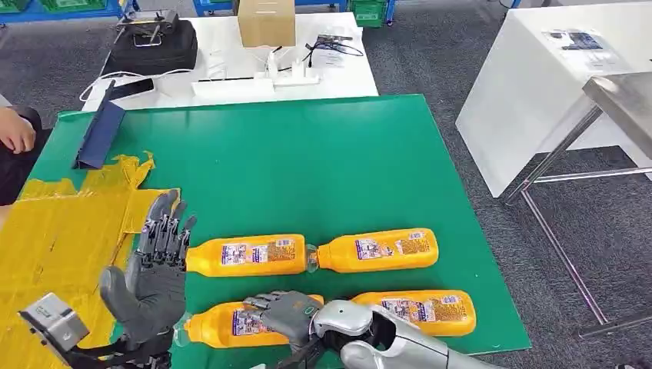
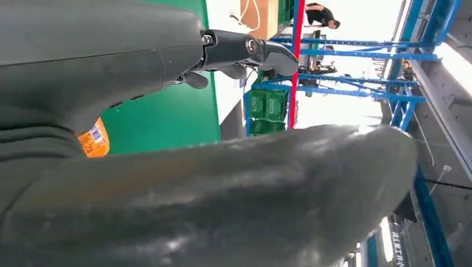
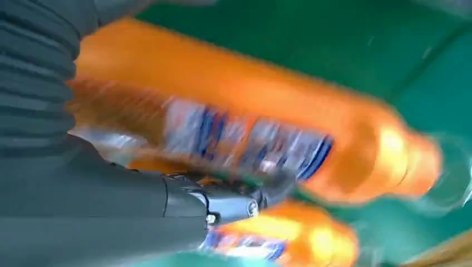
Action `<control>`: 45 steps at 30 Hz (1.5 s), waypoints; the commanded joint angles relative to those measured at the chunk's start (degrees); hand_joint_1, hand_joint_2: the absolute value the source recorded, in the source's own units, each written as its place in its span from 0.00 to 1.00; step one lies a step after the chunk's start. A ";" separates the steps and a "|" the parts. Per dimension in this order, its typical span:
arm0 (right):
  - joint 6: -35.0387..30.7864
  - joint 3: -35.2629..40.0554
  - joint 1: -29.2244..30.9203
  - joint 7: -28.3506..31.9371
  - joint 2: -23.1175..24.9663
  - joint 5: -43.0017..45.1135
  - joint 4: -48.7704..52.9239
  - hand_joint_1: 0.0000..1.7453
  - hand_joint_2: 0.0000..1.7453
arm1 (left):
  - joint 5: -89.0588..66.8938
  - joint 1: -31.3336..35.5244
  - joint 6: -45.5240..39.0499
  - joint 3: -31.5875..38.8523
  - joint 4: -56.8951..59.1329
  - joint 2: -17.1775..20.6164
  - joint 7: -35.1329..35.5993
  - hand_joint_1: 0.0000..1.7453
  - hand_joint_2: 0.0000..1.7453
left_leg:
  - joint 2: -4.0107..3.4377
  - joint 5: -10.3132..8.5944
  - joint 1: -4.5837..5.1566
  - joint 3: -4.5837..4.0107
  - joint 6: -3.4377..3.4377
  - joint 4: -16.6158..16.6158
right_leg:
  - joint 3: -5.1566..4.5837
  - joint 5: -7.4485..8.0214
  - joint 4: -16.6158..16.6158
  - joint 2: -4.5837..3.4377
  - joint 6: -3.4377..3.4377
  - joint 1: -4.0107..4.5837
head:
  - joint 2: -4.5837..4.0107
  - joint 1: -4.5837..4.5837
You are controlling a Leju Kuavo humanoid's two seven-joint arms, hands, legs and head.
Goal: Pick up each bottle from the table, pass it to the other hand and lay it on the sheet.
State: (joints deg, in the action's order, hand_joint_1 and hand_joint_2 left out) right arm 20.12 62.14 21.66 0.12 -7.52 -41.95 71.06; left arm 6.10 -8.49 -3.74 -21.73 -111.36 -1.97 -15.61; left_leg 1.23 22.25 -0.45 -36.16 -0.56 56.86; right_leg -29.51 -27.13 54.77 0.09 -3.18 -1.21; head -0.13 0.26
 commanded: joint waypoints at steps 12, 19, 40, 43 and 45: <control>-0.99 6.69 3.27 2.42 3.86 -1.66 -20.51 1.00 1.00 | 2.24 4.65 -3.22 -1.75 4.03 -0.61 0.96 0.00 0.00 | -0.18 0.07 -0.07 0.63 0.06 -0.05 | 0.05 -0.01 -0.09 0.05 0.13 0.06 | 0.00 -0.02; -0.99 6.69 3.27 2.42 3.86 -1.66 -20.51 1.00 1.00 | 2.24 4.65 -3.22 -1.75 4.03 -0.61 0.96 0.00 0.00 | -0.24 0.06 -0.08 0.76 0.07 -0.08 | 0.15 0.00 -0.12 -0.03 0.17 0.08 | 0.00 0.00; 5.48 8.03 3.81 1.39 1.54 -0.18 -18.87 0.00 1.00 | 5.45 4.30 -6.12 -1.05 4.23 -0.24 0.08 0.00 0.00 | -0.25 0.04 -0.07 0.89 0.05 -0.06 | 0.33 0.03 -0.11 -0.01 0.15 0.07 | 0.00 0.00; 7.68 9.41 4.73 2.96 0.29 1.93 -18.89 1.00 1.00 | 5.99 5.72 -6.26 -2.04 5.55 -0.17 0.21 0.00 0.00 | -0.17 -0.01 -0.06 0.85 0.04 -0.07 | 0.32 0.04 -0.13 0.07 0.18 0.06 | 0.00 0.00; 7.75 9.92 5.01 3.20 -0.08 2.75 -18.82 1.00 1.00 | 6.41 6.12 -6.57 -2.25 6.06 -0.19 0.34 0.00 0.00 | -0.19 0.01 -0.05 0.94 0.05 -0.09 | 0.37 0.05 -0.15 0.04 0.16 0.04 | 0.00 0.00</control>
State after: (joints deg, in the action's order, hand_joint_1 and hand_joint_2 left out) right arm 24.02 66.53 27.42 2.21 -4.02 -41.50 56.35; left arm 11.48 -5.37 -9.79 -22.58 -109.37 -2.45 -15.58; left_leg 0.85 22.34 -0.46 -35.22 -0.51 56.85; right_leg -29.25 -27.10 54.73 -0.11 -3.15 -1.23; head -0.13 0.26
